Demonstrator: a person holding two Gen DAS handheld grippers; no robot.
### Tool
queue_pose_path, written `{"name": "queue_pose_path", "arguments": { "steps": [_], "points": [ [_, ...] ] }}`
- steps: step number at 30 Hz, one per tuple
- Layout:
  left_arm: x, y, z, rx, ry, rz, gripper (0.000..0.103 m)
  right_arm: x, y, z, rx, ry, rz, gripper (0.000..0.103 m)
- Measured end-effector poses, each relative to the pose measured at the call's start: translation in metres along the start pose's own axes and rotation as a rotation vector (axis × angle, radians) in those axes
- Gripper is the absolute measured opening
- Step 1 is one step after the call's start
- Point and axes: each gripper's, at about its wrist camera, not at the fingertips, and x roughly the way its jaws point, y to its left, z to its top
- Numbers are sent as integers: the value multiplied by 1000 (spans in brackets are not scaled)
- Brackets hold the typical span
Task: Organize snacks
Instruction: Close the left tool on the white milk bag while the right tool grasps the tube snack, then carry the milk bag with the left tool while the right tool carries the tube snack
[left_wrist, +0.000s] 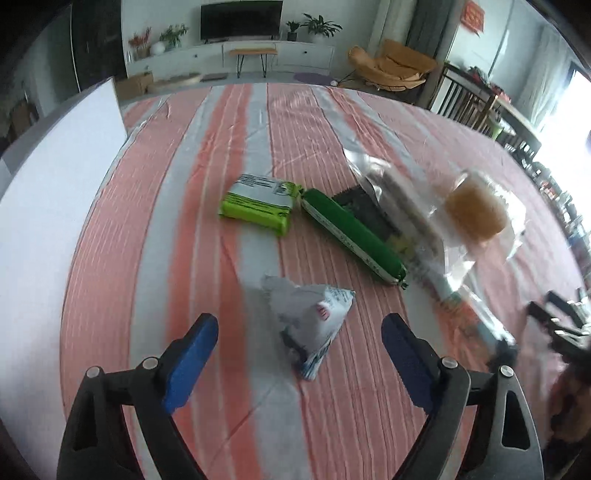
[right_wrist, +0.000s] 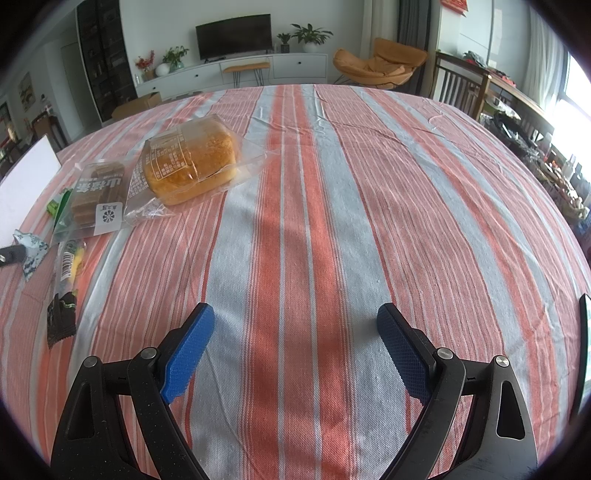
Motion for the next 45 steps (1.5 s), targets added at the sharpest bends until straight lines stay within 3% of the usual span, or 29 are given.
{"name": "queue_pose_path", "arguments": {
  "steps": [5, 7, 8, 12, 14, 17, 20, 23, 26, 29, 31, 33, 34, 36, 37, 38, 39, 40, 41, 42, 43, 45],
  "points": [
    [16, -5, -1, -29, -30, 80, 88, 0, 0, 0, 0, 0, 0, 92],
    [16, -7, -3, -4, -46, 113, 70, 0, 0, 0, 0, 0, 0, 92],
    [13, -7, -5, 15, -59, 109, 50, 0, 0, 0, 0, 0, 0, 92],
    [1, 1, -12, 20, -59, 82, 26, 0, 0, 0, 0, 0, 0, 92],
    [-7, 7, -18, 4, -67, 59, 21, 0, 0, 0, -1, 1, 3, 93],
    [-25, 15, -30, -19, -79, 10, 0, -1, 4, -1, -12, 7, 14, 96],
    [-46, 19, -45, -31, -99, -17, 0, -2, 7, 3, -30, 45, 34, 96],
    [-58, 21, -55, -21, -116, -33, 0, -17, 30, 10, 5, 65, 189, 94],
    [-61, 25, -61, -27, -120, -47, 0, -28, 98, 18, -137, 107, 289, 94],
    [-62, 28, -65, -22, -91, -50, 1, -19, 171, 27, -343, 161, 258, 94],
    [-59, 29, -61, -21, -79, -45, 13, -4, 197, 35, -401, 178, 198, 93],
    [-52, 29, -53, -23, -63, -51, 64, 10, 209, 44, -381, 215, 174, 93],
    [-50, 28, -51, -18, -68, -46, 69, 16, 210, 48, -353, 236, 185, 93],
    [-44, 18, -43, 27, -90, -29, 69, 19, 209, 52, -315, 254, 215, 86],
    [-40, 14, -39, 45, -90, -21, 69, 20, 208, 52, -308, 265, 224, 74],
    [-35, 9, -34, 64, -89, -8, 69, 21, 205, 51, -308, 270, 209, 38],
    [-31, 6, -29, 75, -93, 4, 66, 21, 202, 49, -312, 264, 206, 28],
    [-27, 5, -25, 78, -100, 22, 61, 20, 197, 47, -306, 275, 223, 27],
    [-25, 6, -22, 74, -103, 35, 41, 16, 190, 44, -290, 287, 240, 20],
    [-23, 9, -19, 58, -100, 32, 16, 13, 183, 41, -264, 295, 267, 19],
    [-22, 15, -18, 30, -93, -3, 16, 6, 174, 38, -224, 304, 310, 19],
    [-24, 24, -20, -1, -103, -42, 7, -10, 153, 28, -127, 322, 414, 18]
  ]
}}
